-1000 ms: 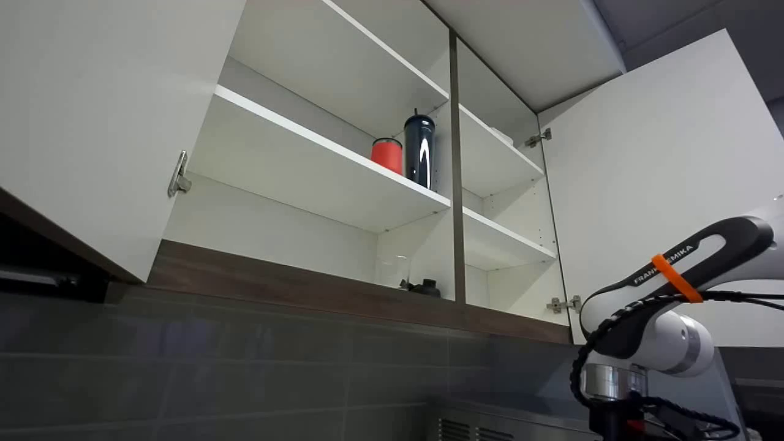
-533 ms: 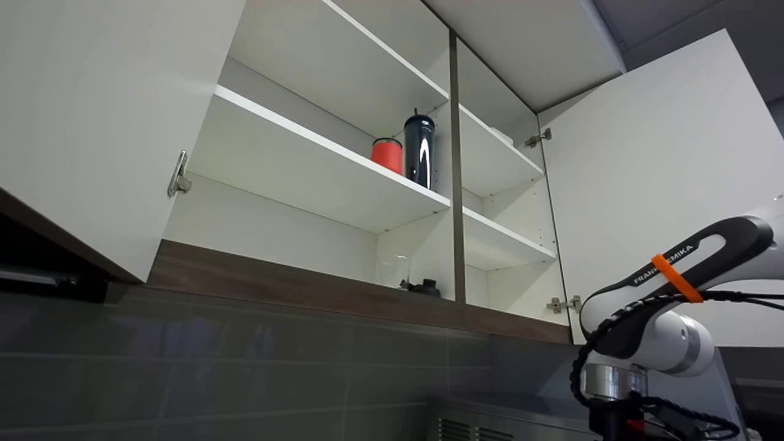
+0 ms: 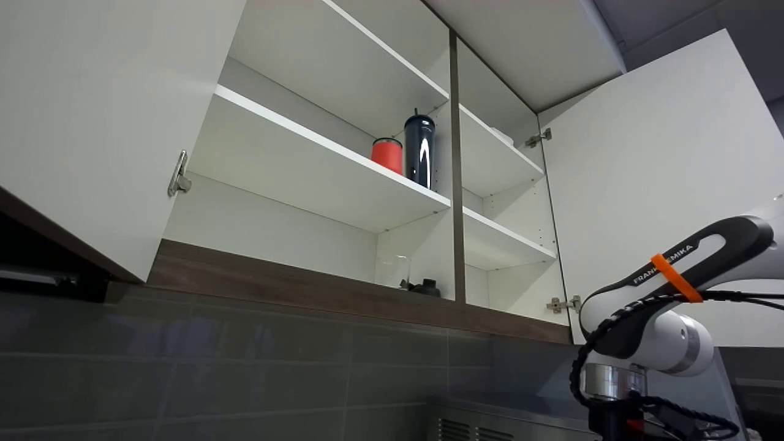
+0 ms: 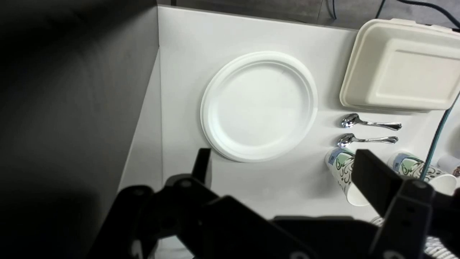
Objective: Put the plate inside the cupboard
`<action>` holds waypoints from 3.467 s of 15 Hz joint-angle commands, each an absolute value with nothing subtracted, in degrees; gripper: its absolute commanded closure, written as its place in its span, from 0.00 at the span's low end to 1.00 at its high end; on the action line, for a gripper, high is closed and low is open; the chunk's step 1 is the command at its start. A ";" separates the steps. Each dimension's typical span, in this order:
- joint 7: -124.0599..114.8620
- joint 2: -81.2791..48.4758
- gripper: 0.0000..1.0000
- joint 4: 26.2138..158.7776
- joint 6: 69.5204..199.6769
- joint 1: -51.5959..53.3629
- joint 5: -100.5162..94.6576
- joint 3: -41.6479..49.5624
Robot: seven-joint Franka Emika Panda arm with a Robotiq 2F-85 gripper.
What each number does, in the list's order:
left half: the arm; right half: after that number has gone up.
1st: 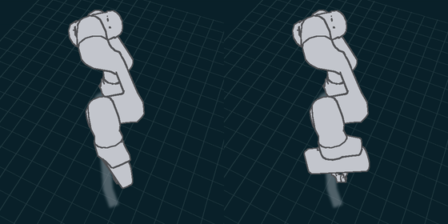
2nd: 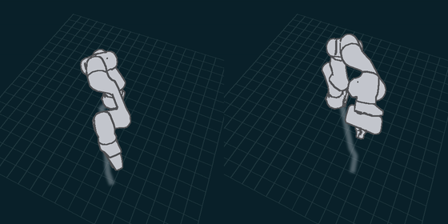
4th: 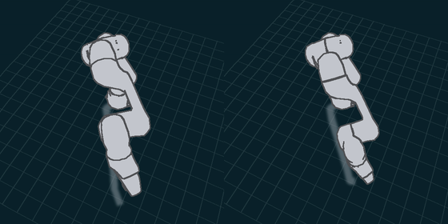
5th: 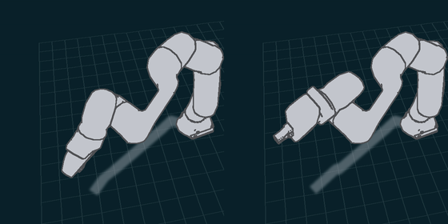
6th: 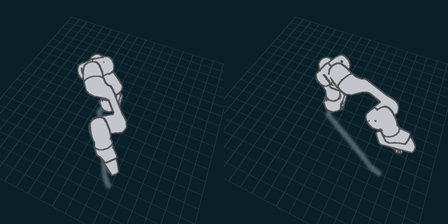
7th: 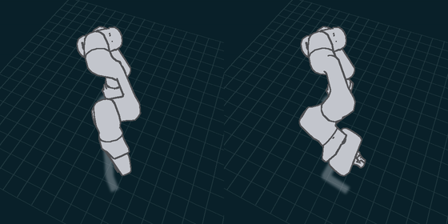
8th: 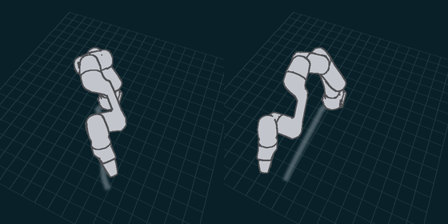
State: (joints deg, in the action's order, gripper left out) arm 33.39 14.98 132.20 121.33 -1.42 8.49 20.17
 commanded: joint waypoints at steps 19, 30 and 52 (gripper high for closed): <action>15.59 12.96 0.00 144.20 133.66 -0.29 0.12 3.15; 16.63 12.08 0.00 144.06 133.38 0.09 0.17 2.96; 21.10 -11.16 0.00 142.21 146.69 -6.98 24.00 2.68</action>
